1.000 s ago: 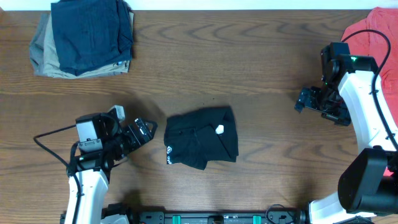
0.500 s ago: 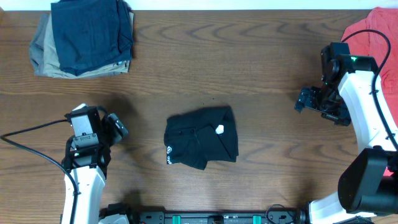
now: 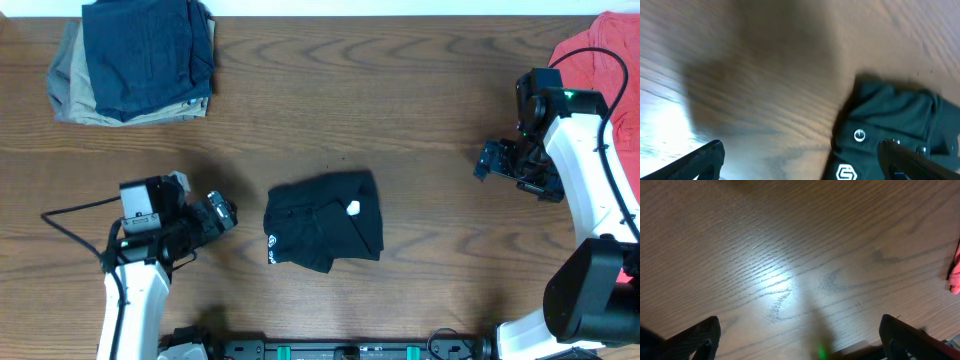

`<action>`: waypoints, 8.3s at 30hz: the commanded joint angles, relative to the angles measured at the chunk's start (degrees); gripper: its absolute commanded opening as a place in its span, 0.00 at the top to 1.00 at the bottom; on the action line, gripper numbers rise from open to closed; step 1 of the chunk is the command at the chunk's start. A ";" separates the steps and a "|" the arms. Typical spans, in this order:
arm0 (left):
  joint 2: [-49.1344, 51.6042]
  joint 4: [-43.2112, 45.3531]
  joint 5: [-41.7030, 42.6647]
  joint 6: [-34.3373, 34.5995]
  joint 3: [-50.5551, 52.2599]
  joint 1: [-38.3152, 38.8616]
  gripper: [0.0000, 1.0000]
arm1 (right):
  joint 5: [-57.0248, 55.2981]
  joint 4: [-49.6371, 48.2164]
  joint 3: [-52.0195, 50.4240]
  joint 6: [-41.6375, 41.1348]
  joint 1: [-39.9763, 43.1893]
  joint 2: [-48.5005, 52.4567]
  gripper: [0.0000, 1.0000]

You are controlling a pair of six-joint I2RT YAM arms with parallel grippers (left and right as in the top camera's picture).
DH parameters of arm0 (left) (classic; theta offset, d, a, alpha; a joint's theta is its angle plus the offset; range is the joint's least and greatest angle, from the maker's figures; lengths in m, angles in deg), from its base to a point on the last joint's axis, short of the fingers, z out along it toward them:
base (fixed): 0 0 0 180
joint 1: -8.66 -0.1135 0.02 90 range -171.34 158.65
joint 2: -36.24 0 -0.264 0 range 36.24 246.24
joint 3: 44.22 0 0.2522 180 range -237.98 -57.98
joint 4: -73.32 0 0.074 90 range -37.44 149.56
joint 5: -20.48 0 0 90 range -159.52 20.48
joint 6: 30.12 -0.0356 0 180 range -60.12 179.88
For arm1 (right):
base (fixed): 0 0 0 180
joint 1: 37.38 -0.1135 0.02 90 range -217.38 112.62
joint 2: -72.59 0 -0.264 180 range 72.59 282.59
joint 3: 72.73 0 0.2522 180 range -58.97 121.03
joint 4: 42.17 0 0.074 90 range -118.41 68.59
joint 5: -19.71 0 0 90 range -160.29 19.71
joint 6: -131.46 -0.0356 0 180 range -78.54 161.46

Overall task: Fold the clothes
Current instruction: 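Withdraw the left gripper and nudge the bundle's left edge, then grasp the folded black shirt's left side with the left gripper, then carry the black shirt up-left toward the clothes stack with the left gripper, then lower the black shirt onto the stack and open the left gripper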

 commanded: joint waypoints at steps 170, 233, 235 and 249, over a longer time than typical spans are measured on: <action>37.31 42.84 -7.15 1.86 -48.13 1.77 0.94 | -0.61 0.00 0.72 0.52 -0.55 0.31 0.01; 53.64 59.78 -18.23 -1.75 -48.13 -6.38 0.02 | -0.61 0.00 0.72 0.52 -0.55 0.31 0.01; 56.96 59.56 -18.21 -1.92 -48.13 -6.23 0.02 | -0.59 0.00 0.72 0.52 -0.55 0.31 0.01; 55.45 54.23 -16.06 -5.11 -48.13 -6.60 0.02 | -0.61 0.00 0.72 0.52 -0.55 0.31 0.01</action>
